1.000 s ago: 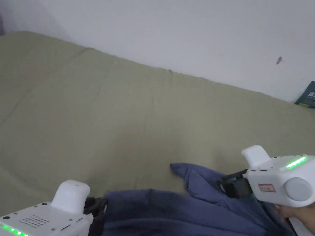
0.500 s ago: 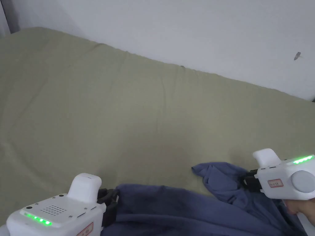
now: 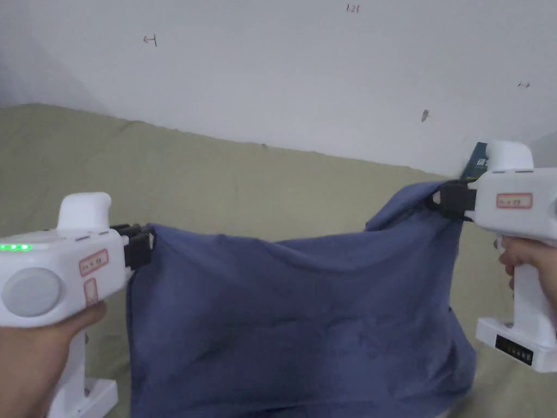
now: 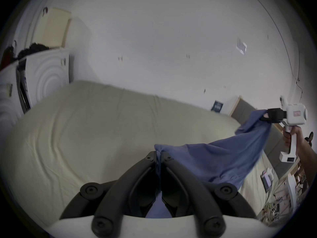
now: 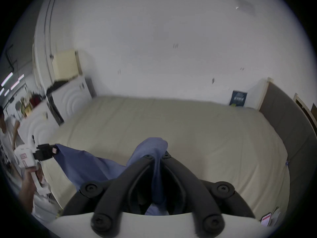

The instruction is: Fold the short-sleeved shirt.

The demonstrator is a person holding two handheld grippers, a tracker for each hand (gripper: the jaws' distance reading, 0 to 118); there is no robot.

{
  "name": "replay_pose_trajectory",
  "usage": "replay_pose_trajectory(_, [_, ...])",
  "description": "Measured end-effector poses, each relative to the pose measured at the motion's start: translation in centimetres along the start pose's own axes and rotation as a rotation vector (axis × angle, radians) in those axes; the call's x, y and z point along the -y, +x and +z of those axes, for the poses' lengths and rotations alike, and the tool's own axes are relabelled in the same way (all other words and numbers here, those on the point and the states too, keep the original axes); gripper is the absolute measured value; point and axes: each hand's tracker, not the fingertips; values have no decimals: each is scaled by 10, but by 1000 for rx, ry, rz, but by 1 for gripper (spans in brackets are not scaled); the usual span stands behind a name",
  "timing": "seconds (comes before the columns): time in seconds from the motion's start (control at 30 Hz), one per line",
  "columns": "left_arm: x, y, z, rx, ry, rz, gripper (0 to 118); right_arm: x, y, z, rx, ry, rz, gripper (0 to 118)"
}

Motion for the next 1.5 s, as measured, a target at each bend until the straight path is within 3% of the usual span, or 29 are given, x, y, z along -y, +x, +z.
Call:
replay_pose_trajectory(0.1, [-53, 10, 25, -17, 89, -7, 1, -52, 9, 53, -15, 111, -73, 3])
replay_pose_trajectory(0.2, [-113, 24, 53, -37, 205, -30, 1, -101, 14, 95, 16, 219, -60, 3])
replay_pose_trajectory(0.37, [-207, 50, 94, -30, 378, -38, 0, -174, 26, 148, -48, 386, -147, 3])
replay_pose_trajectory(0.53, [-267, 80, 111, -45, 481, -101, 1, -216, 21, 164, -53, 474, -142, 3])
replay_pose_trajectory(0.7, [-291, 81, 86, -70, 506, -101, 0, -223, 26, 148, -47, 548, -158, 3])
replay_pose_trajectory(1.0, [-250, 68, 18, -94, 459, -90, 0, -193, 35, 94, -29, 540, -164, 3])
replay_pose_trajectory(1.27, [-137, 46, -50, -102, 333, -6, 1, -84, 52, 34, 8, 447, -225, 3])
replay_pose_trajectory(1.37, [-87, 45, -45, -114, 337, 38, 1, -41, 49, 30, 46, 473, -220, 3])
replay_pose_trajectory(1.5, [-48, 41, -8, -97, 322, 31, 1, -7, 39, 69, 22, 485, -229, 3])
